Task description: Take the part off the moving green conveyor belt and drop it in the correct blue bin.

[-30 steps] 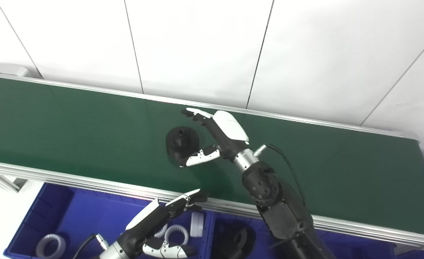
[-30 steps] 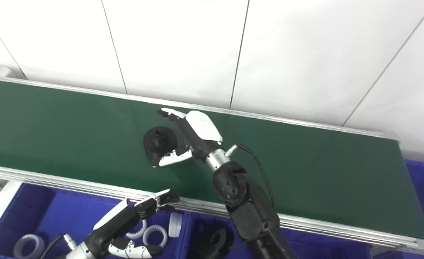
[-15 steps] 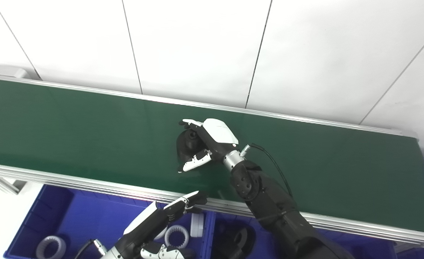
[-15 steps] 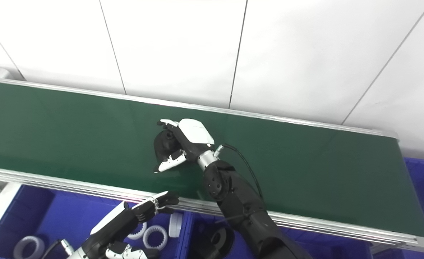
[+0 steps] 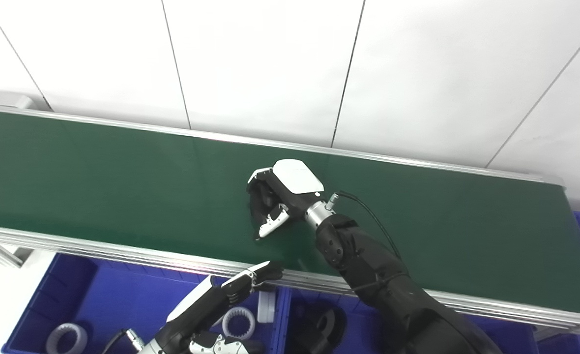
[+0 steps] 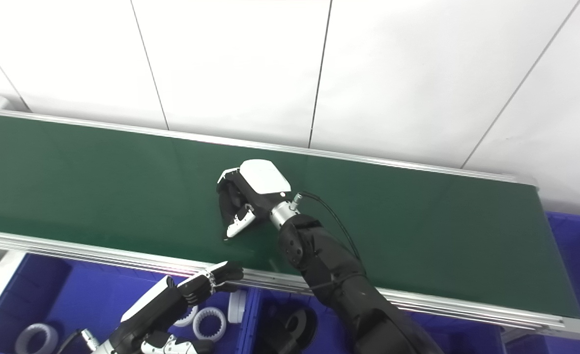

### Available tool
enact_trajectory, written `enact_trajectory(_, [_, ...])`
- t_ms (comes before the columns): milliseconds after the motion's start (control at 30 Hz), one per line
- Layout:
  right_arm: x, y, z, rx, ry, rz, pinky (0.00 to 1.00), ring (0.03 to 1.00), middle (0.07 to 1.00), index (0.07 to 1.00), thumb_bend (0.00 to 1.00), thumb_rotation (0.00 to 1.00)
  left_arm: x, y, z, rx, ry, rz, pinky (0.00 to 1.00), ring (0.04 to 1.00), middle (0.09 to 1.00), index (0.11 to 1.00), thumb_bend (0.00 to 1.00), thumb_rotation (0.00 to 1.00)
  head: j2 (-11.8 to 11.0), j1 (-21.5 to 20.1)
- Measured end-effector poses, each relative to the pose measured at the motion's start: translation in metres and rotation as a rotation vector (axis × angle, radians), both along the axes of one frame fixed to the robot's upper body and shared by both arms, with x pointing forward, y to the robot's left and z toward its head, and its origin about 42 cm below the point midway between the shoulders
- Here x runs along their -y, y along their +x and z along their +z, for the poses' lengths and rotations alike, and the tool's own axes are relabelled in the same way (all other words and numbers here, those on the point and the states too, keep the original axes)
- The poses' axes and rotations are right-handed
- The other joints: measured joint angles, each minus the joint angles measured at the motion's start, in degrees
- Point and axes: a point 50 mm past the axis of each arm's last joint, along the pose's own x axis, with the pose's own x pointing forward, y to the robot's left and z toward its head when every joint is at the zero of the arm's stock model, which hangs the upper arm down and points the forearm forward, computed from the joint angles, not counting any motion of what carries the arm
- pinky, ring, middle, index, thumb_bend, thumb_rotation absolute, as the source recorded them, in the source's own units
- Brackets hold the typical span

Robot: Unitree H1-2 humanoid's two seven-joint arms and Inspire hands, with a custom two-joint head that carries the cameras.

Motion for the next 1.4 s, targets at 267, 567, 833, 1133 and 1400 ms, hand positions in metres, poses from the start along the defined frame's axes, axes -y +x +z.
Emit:
enact_trajectory(267, [0.015,-0.003,-0.004,0.001,0.02,0.011,0.6,0.506,0.522,0.45,0.51,0.0,0.002,0.002,0.008,0.026,-0.02,-0.007,0.86,0.914,0.938,0.922,0.52,0.46,0.6,0.0])
enact_trajectory(567, [0.017,-0.008,-0.004,-0.009,0.038,0.023,0.53,0.509,0.519,0.438,0.5,0.0,0.004,0.002,0.008,0.025,-0.024,-0.016,0.87,0.922,0.945,0.929,0.51,0.47,0.8,-0.2])
enact_trajectory(833, [0.031,-0.015,-0.011,-0.017,0.172,-0.075,0.43,0.488,0.522,0.444,0.5,0.0,0.005,0.001,0.008,0.024,-0.025,-0.019,0.88,0.931,0.953,0.937,0.49,0.48,0.7,-0.3])
enact_trajectory(1133, [0.047,-0.027,-0.013,-0.024,0.369,-0.169,0.42,0.46,0.516,0.448,0.5,0.0,0.006,0.002,0.008,0.024,-0.027,-0.021,0.9,0.94,0.958,0.943,0.48,0.49,0.9,-0.6])
enact_trajectory(1400, [0.058,-0.038,0.004,0.002,0.558,-0.231,0.37,0.461,0.527,0.469,0.49,0.0,0.003,0.003,0.011,0.031,-0.026,-0.029,0.92,0.953,0.969,0.954,0.46,0.51,1.1,-1.3])
